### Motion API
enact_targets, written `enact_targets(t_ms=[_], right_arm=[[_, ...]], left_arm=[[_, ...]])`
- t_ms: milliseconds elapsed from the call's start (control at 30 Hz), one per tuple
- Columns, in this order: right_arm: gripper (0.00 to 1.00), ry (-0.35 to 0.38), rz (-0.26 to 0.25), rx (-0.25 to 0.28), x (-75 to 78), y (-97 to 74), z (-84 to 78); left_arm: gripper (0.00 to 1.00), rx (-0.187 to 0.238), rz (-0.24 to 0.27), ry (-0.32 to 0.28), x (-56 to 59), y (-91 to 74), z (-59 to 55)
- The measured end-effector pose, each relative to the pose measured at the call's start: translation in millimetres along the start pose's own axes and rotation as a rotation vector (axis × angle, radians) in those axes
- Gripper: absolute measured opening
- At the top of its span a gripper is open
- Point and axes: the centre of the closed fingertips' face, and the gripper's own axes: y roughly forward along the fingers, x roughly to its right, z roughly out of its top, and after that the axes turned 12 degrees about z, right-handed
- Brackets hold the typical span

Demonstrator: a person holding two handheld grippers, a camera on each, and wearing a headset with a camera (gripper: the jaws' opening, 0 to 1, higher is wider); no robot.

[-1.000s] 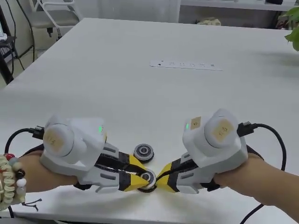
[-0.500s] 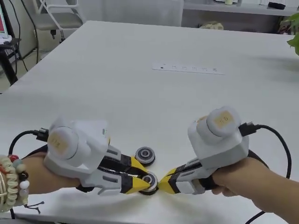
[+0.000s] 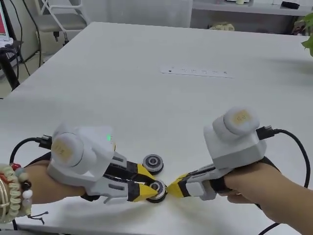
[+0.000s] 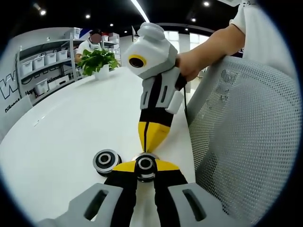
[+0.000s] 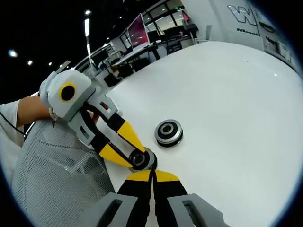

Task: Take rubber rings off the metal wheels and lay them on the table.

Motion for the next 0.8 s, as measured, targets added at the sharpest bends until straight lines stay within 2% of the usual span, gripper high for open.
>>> enact_targets(t_ms=[67, 367, 433, 500, 800], right_arm=[[0.00, 0.030, 0.019, 0.044, -2.8, -0.4, 5.7], [0.00, 0.028, 0.015, 0.035, -2.9, 0.1, 6.1], [0.00, 0.041, 0.044, 0.049, -8.2, 0.8, 9.4], [0.00, 0.034, 0.023, 0.037, -5.4, 0.3, 7.8], [0.00, 0.032, 0.030, 0.031, -9.3, 1.8, 9.8]], left_arm=[[0.07, 0.000, 0.000, -0.001, 0.0, 0.0, -0.1], [0.07, 0.001, 0.005, -0.004, -0.4, 0.4, 0.3], [0.07, 0.001, 0.005, -0.003, -0.5, 0.4, 0.3], [0.07, 0.000, 0.005, -0.003, -0.6, 0.5, 0.2], [0.07, 0.002, 0.003, -0.001, -0.7, 0.6, 0.4]])
